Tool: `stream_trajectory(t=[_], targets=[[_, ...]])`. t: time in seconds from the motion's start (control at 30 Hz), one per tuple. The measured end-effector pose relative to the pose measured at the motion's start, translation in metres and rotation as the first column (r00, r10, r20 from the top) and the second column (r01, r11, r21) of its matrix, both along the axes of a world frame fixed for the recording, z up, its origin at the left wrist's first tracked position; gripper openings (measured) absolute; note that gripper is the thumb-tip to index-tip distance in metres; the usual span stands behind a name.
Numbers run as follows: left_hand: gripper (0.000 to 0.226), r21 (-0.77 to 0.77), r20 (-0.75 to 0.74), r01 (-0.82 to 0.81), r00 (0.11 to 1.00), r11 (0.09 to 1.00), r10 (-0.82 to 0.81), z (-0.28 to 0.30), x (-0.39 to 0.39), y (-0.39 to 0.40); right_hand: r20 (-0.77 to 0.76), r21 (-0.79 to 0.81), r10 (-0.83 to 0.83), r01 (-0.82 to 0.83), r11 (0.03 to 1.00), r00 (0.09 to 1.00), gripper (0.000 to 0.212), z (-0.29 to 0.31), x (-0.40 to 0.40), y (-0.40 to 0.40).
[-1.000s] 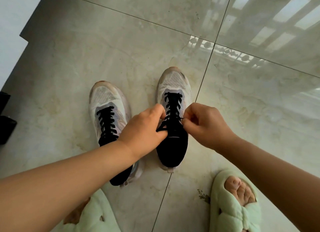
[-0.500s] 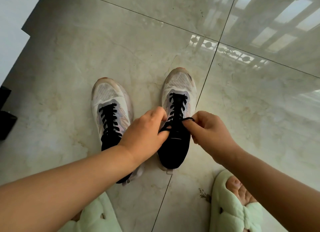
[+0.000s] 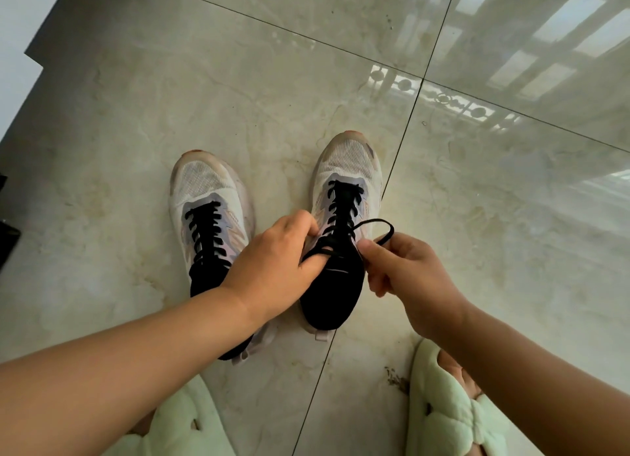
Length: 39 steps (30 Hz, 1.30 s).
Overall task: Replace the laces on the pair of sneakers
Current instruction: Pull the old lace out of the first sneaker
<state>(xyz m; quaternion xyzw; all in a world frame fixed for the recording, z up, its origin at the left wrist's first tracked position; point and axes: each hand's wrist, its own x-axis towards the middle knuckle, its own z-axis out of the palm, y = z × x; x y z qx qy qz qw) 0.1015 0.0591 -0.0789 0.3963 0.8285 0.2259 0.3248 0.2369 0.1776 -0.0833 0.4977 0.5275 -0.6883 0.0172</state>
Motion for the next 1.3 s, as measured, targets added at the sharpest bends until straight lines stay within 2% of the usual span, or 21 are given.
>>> stream_trajectory(t=[0.03, 0.1, 0.17, 0.2, 0.27, 0.33, 0.4, 0.47, 0.5, 0.57, 0.63, 0.8, 0.87, 0.97, 1.07, 1.17, 1.3], targets=[[0.019, -0.001, -0.001, 0.004, 1.0, 1.0, -0.004, 0.0, 0.0, 0.0, -0.023, 0.029, -0.004, 0.005, 1.0, 1.0, 0.021, -0.001, -0.001, 0.0], [0.018, -0.004, -0.002, 0.008, 1.0, 1.0, -0.008, -0.001, 0.0, -0.001, 0.071, 0.3, 0.113, -0.129, 0.945, 0.991, 0.024, -0.005, 0.0, 0.005], [0.018, -0.009, 0.0, 0.003, 1.0, 1.0, -0.003, -0.001, 0.0, -0.003, 0.272, 0.564, 0.211, -0.333, 0.756, 0.939, 0.028, -0.011, 0.004, 0.016], [0.019, -0.011, 0.002, 0.0, 1.0, 1.0, 0.0, -0.001, 0.0, -0.004, 0.334, 0.61, 0.212, -0.382, 0.694, 0.918, 0.027, -0.013, 0.007, 0.021], [0.022, -0.019, 0.012, -0.003, 1.0, 1.0, 0.003, -0.002, 0.001, -0.005, 0.381, 0.626, 0.196, -0.408, 0.665, 0.904, 0.022, -0.017, 0.014, 0.029], [0.023, -0.026, 0.014, -0.002, 1.0, 1.0, 0.002, -0.002, 0.001, -0.005, 0.334, 0.658, 0.173, -0.361, 0.661, 0.926, 0.016, -0.017, 0.019, 0.029], [0.028, -0.031, -0.022, 0.011, 1.0, 0.999, -0.012, -0.002, 0.001, -0.006, 0.185, 0.733, 0.177, -0.256, 0.63, 0.967, 0.019, -0.01, 0.019, 0.02], [0.036, -0.03, -0.078, 0.033, 0.996, 0.999, -0.036, -0.001, 0.001, -0.006, 0.071, 0.812, 0.306, -0.232, 0.535, 0.95, 0.017, 0.001, 0.017, 0.009], [0.039, -0.021, -0.098, 0.043, 0.994, 0.999, -0.045, 0.0, 0.001, -0.006, 0.063, 0.837, 0.389, -0.261, 0.481, 0.919, 0.01, 0.004, 0.016, 0.004], [0.043, 0.002, -0.115, 0.06, 0.992, 0.998, -0.06, 0.001, 0.002, -0.005, 0.123, 0.846, 0.481, -0.345, 0.407, 0.868, 0.008, 0.005, 0.013, 0.0], [0.043, 0.023, -0.109, 0.073, 0.992, 0.997, -0.07, 0.002, 0.002, -0.003, 0.177, 0.842, 0.499, -0.393, 0.37, 0.849, 0.015, 0.005, 0.01, 0.004], [0.033, 0.042, -0.067, 0.078, 0.995, 0.996, -0.075, 0.003, 0.002, -0.002, 0.303, 0.861, 0.547, -0.47, 0.194, 0.78, 0.009, -0.002, 0.012, 0.016], [0.032, 0.04, -0.074, 0.082, 0.994, 0.996, -0.079, 0.002, 0.004, -0.002, 0.381, 0.836, 0.508, -0.522, 0.168, 0.773, 0.008, -0.008, 0.016, 0.021], [0.032, 0.039, -0.081, 0.084, 0.993, 0.996, -0.081, 0.003, 0.005, -0.002, 0.484, 0.783, 0.429, -0.596, 0.178, 0.763, 0.009, -0.012, 0.023, 0.033], [0.033, 0.037, -0.068, 0.077, 0.995, 0.996, -0.074, 0.003, 0.004, -0.002, 0.385, 0.835, 0.489, -0.521, 0.176, 0.783, 0.009, -0.005, 0.021, 0.031], [0.034, 0.039, -0.067, 0.074, 0.995, 0.996, -0.071, 0.003, 0.004, -0.002, 0.266, 0.887, 0.61, -0.437, 0.149, 0.747, 0.013, 0.002, 0.012, 0.022], [0.034, 0.04, -0.074, 0.088, 0.994, 0.995, -0.085, 0.004, 0.005, -0.003, 0.264, 0.889, 0.62, -0.435, 0.141, 0.739, 0.01, -0.001, 0.01, 0.023]])
